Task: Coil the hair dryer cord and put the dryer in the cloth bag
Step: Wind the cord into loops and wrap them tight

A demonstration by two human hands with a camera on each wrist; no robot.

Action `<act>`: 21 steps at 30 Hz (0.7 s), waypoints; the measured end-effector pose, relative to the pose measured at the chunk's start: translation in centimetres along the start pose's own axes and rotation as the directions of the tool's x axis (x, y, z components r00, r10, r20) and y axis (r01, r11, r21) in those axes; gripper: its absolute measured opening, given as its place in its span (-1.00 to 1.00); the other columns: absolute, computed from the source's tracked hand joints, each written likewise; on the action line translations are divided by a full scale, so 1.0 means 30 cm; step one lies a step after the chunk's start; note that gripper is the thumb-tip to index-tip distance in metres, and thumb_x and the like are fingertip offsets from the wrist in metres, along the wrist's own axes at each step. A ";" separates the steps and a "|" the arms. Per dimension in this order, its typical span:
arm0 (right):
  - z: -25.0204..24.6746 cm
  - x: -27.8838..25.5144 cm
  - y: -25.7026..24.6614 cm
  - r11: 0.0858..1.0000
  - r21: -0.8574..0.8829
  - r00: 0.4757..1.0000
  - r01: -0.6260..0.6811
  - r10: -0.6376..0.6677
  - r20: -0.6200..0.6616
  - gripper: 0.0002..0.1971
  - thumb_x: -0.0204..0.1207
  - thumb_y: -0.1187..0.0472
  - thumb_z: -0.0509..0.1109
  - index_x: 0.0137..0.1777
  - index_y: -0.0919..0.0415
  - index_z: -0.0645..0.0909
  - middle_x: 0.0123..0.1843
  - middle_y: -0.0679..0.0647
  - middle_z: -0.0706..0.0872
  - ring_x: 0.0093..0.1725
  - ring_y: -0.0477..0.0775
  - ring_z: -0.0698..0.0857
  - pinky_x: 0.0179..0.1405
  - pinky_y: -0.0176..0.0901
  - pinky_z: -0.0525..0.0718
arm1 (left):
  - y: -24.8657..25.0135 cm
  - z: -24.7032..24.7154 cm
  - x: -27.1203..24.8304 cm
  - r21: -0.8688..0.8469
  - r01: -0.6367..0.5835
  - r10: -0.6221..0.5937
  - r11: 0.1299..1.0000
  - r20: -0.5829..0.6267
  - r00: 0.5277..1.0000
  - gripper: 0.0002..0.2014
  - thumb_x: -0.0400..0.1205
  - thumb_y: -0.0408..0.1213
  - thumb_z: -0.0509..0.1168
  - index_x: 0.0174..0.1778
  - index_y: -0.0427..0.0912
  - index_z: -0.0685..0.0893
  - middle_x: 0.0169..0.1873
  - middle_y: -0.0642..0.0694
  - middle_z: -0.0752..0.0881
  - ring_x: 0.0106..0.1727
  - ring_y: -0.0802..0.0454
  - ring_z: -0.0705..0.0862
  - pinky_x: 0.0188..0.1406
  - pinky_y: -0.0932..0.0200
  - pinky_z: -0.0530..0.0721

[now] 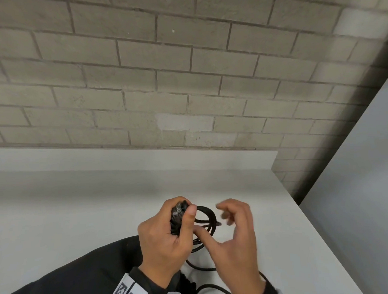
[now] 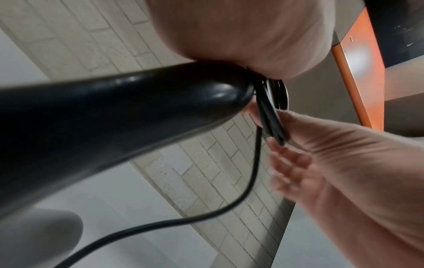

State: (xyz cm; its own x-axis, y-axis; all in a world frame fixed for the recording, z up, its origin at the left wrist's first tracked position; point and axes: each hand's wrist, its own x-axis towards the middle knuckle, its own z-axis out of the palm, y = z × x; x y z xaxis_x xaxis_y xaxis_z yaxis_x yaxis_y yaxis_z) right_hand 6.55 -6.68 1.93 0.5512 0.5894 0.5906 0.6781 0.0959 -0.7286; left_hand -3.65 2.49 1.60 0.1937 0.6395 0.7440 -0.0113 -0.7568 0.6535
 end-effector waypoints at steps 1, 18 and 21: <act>0.014 -0.016 0.008 0.987 -0.099 0.987 0.124 -0.133 -0.088 -0.64 0.32 0.11 0.63 0.03 -0.04 0.56 0.01 -0.11 0.53 -0.05 -0.07 0.61 -0.05 -0.38 0.57 | 0.002 0.000 0.000 0.023 -0.004 0.004 1.000 -0.009 1.000 -0.69 0.71 0.16 0.19 -0.06 0.02 0.68 -0.52 0.11 0.67 -0.53 0.14 0.66 -0.54 0.09 0.62; -0.044 0.018 -0.125 0.950 -0.025 0.848 -0.312 0.291 0.443 -0.85 0.59 0.08 0.40 -0.21 -0.03 0.71 -0.11 -0.06 0.59 -0.22 -0.19 0.59 -0.15 -0.42 0.56 | -0.023 -0.010 0.011 0.095 -0.085 0.093 0.992 -0.090 0.992 -0.49 0.73 0.11 0.18 -0.21 -0.26 0.77 -0.58 0.06 0.65 -0.63 0.08 0.61 -0.67 0.07 0.57; -0.086 0.061 -0.140 0.778 0.216 0.721 -0.590 0.387 0.575 -0.70 0.63 0.09 0.35 -0.34 0.10 0.69 -0.24 -0.03 0.67 -0.25 -0.08 0.61 -0.06 -0.21 0.61 | -0.018 -0.022 0.016 0.061 -0.078 0.085 0.995 -0.110 0.990 -0.52 0.74 0.11 0.17 -0.21 -0.20 0.74 -0.61 0.07 0.61 -0.64 0.08 0.58 -0.66 0.06 0.53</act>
State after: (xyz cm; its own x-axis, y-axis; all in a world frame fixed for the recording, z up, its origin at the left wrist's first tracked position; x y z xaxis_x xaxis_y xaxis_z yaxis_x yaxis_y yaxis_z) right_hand 5.96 -8.08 6.96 0.3797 0.9234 -0.0555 0.0971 -0.0994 -0.9903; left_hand -4.20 3.31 1.69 0.0825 0.5842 0.8074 0.0331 -0.8113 0.5836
